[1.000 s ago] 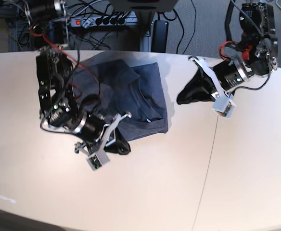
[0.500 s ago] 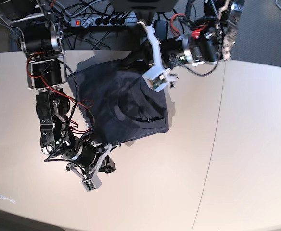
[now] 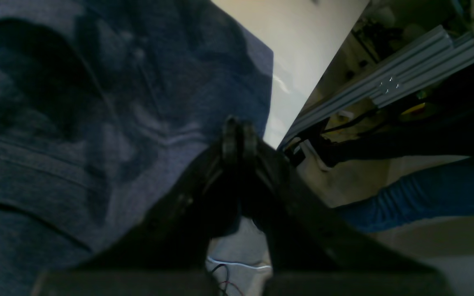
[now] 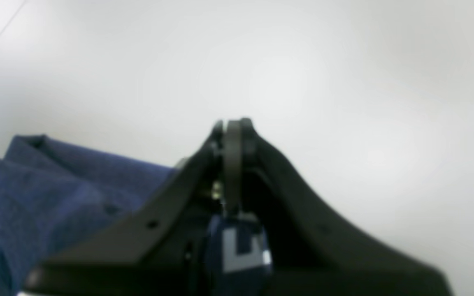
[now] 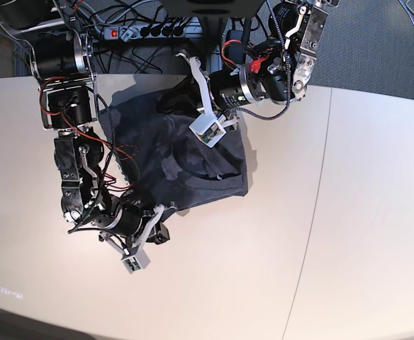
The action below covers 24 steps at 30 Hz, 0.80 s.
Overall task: Fold the T-shirt properly
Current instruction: 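Flip the folded bundle over with both grippers, lettering side up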
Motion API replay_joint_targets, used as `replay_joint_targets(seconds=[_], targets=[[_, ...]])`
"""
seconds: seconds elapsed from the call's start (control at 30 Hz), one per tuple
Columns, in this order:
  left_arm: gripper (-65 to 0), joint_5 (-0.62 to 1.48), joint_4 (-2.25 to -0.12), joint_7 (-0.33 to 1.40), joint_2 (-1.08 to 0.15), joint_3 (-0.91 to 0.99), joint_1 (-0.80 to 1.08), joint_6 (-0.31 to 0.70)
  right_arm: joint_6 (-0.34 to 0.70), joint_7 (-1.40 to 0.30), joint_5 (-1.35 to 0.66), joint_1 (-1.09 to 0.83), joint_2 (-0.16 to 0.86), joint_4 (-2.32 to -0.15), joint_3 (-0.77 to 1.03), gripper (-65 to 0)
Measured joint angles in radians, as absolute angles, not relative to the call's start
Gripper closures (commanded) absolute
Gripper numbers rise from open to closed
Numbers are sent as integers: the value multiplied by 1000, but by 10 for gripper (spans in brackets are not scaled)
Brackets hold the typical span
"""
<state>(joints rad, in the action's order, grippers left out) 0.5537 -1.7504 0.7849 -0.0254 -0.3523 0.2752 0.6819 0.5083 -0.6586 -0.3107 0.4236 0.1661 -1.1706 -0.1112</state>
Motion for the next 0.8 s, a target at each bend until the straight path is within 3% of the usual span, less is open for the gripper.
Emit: replay_joint_targets(seconds=[0.2,0.47,0.8], targets=[[0,451,-1750,785,-84,-353,256,682,508,-685,-322,408,172,-1171,-112,0],[0,435,-1750,724,-203,-257,218,682,508,-716,-444,367,270,-1171,-111,0],[0,445,-1682,715,-214,-163,168,682,508,-735,-538,269,304,-1226,-110,0]])
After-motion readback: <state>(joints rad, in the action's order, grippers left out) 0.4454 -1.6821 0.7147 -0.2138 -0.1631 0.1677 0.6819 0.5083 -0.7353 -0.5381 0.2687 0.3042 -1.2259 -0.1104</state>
